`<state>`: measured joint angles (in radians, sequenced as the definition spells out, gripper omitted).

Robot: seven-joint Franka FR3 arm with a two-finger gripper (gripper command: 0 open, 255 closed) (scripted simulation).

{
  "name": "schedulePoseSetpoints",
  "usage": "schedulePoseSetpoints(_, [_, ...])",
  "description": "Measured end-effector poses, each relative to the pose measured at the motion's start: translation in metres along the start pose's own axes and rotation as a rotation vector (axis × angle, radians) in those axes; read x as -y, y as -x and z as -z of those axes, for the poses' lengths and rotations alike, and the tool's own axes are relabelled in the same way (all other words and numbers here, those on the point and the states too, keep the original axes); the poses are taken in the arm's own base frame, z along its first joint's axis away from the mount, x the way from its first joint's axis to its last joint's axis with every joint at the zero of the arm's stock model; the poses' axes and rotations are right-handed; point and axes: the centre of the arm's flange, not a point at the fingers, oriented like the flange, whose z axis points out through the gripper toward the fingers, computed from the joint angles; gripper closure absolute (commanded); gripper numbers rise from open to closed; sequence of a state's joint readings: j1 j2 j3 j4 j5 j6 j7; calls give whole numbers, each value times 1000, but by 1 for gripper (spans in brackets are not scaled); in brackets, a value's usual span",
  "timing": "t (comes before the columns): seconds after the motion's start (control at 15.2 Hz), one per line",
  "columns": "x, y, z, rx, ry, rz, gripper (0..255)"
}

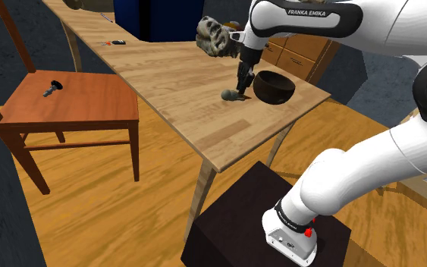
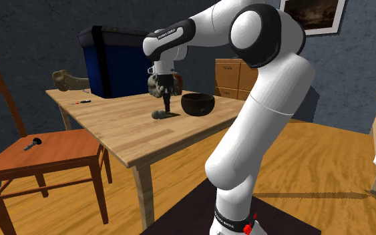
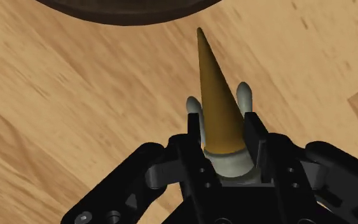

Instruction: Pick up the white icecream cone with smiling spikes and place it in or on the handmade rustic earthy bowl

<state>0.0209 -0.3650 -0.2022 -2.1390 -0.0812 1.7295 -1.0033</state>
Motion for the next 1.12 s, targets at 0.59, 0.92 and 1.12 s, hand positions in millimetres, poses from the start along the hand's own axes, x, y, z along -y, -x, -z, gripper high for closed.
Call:
schedulePoseSetpoints(0.59, [-24,63,-45,-388,-58,221,0])
schedulePoseSetpoints(0.92, [-24,60,-53,-389,-57,223,0])
schedulePoseSetpoints(1.12, [-24,60,-53,-390,-57,223,255])
